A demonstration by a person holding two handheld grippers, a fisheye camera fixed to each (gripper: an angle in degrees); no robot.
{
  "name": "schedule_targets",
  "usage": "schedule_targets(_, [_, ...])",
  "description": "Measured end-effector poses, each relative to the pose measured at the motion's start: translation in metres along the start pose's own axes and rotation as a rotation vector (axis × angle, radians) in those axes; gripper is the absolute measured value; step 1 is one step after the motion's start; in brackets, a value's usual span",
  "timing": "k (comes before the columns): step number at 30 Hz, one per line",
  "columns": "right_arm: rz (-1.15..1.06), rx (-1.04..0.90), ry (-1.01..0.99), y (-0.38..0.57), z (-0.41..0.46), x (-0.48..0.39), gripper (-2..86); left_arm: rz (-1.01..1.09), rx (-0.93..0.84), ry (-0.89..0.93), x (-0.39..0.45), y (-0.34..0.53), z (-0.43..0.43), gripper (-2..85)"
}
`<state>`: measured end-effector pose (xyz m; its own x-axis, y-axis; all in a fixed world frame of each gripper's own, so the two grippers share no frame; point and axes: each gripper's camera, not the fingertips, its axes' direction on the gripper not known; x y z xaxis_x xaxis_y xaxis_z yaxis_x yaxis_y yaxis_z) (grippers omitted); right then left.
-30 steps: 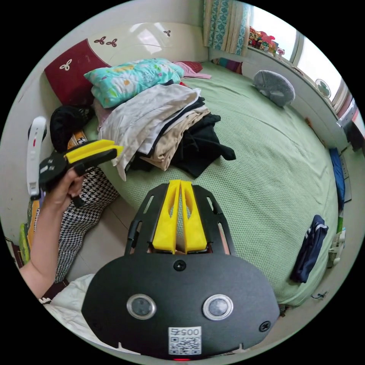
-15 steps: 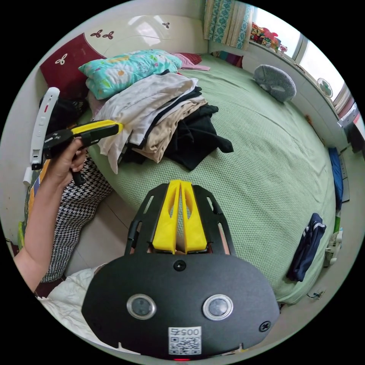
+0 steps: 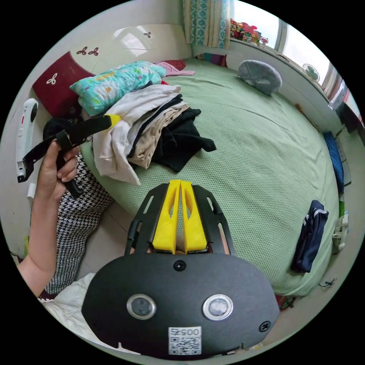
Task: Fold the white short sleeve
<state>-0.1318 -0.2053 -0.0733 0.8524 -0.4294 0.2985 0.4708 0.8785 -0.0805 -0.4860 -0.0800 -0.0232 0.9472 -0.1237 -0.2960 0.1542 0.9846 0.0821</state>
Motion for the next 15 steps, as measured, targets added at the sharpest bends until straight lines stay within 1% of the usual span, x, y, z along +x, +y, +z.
schedule_targets(4, [0.062, 0.022, 0.032, 0.017, -0.014, 0.04, -1.3, 0.047, -0.034, 0.029, 0.054, -0.014, 0.041, 4.2])
schedule_targets(7, [0.118, 0.032, 0.055, 0.036, -0.024, 0.078, -1.2, 0.073, -0.066, 0.114, 0.103, -0.025, 0.079, 4.2])
schedule_targets(13, [0.238, 0.033, 0.127, 0.086, -0.032, 0.153, -1.1, 0.181, -0.129, 0.224, 0.226, -0.054, 0.154, 4.2])
schedule_targets(15, [0.296, 0.03, 0.149, 0.108, -0.033, 0.181, -1.1, 0.262, -0.147, 0.274, 0.281, -0.059, 0.177, 4.3])
